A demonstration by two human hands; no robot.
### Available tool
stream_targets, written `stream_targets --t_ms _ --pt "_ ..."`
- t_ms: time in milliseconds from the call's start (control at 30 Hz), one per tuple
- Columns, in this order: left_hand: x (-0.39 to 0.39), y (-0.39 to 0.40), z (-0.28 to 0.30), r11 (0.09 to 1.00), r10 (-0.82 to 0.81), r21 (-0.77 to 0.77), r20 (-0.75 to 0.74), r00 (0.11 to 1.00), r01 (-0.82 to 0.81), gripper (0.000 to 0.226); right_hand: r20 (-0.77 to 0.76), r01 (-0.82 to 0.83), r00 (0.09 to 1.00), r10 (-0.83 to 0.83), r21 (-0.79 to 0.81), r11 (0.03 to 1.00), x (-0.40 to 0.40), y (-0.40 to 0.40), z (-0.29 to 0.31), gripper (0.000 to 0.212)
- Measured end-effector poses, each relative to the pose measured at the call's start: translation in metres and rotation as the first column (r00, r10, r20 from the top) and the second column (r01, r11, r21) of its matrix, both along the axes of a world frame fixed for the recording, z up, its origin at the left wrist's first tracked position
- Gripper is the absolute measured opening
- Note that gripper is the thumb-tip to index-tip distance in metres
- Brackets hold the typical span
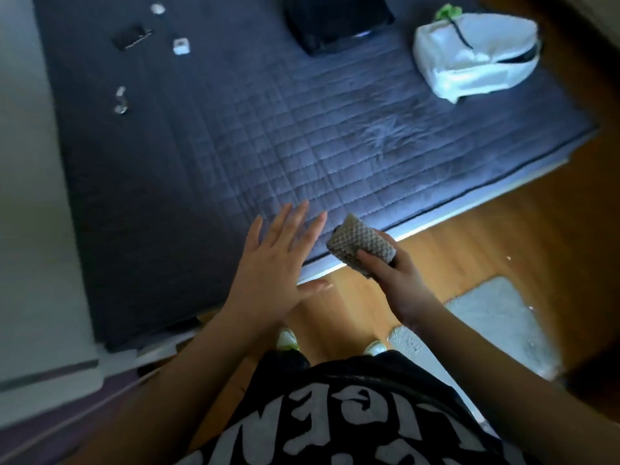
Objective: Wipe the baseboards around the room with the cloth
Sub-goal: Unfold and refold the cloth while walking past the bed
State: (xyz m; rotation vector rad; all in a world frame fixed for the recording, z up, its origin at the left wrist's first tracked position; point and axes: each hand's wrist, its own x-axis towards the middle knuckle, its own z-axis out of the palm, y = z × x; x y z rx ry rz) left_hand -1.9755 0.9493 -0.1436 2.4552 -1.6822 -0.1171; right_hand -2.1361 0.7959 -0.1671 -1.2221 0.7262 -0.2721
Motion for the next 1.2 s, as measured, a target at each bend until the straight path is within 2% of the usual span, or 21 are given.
stream_targets --t_ms 167,333,500,633,733,833,933,1067,1200 --pt "-0.006 -0.064 0.005 0.968 -0.238 -0.065 0.075 0.968 0.243 0.107 0.017 0.240 0.971 -0.239 -0.042 0.970 -0.040 -0.009 0.009 0.042" --pt "-0.053 -0.122 0.014 0.892 -0.417 -0.122 0.148 0.897 0.435 0.107 0.066 0.520 0.852 -0.519 -0.001 0.854 -0.102 -0.024 0.012 0.032" --pt "-0.124 -0.170 0.022 0.788 -0.596 -0.037 0.202 0.777 0.614 0.101 0.098 0.664 0.737 -0.669 0.084 0.743 -0.173 -0.041 0.009 0.059" --pt "-0.167 -0.207 0.020 0.705 -0.695 0.024 0.223 0.684 0.709 0.095 0.106 0.726 0.668 -0.736 0.125 0.677 -0.214 -0.058 0.001 0.062" --pt "-0.196 -0.233 0.017 0.641 -0.754 0.052 0.229 0.615 0.766 0.094 0.118 0.748 0.634 -0.765 0.159 0.644 -0.243 -0.071 -0.004 0.054" --pt "-0.218 -0.252 0.015 0.603 -0.786 0.064 0.218 0.578 0.795 0.092 0.141 0.725 0.655 -0.743 0.160 0.670 -0.263 -0.078 -0.005 0.049" --pt "-0.236 -0.269 0.014 0.557 -0.819 0.071 0.216 0.532 0.828 0.088 0.157 0.695 0.684 -0.712 0.157 0.702 -0.279 -0.086 -0.004 0.056" --pt "-0.248 -0.296 0.013 0.491 -0.857 0.038 0.202 0.475 0.870 0.082 0.157 0.691 0.668 -0.727 0.231 0.685 -0.289 -0.100 -0.003 0.060" --pt "-0.253 -0.328 0.016 0.382 -0.915 -0.035 0.122 0.383 0.924 0.074 0.145 0.692 0.662 -0.735 0.256 0.674 -0.295 -0.117 0.002 0.061"
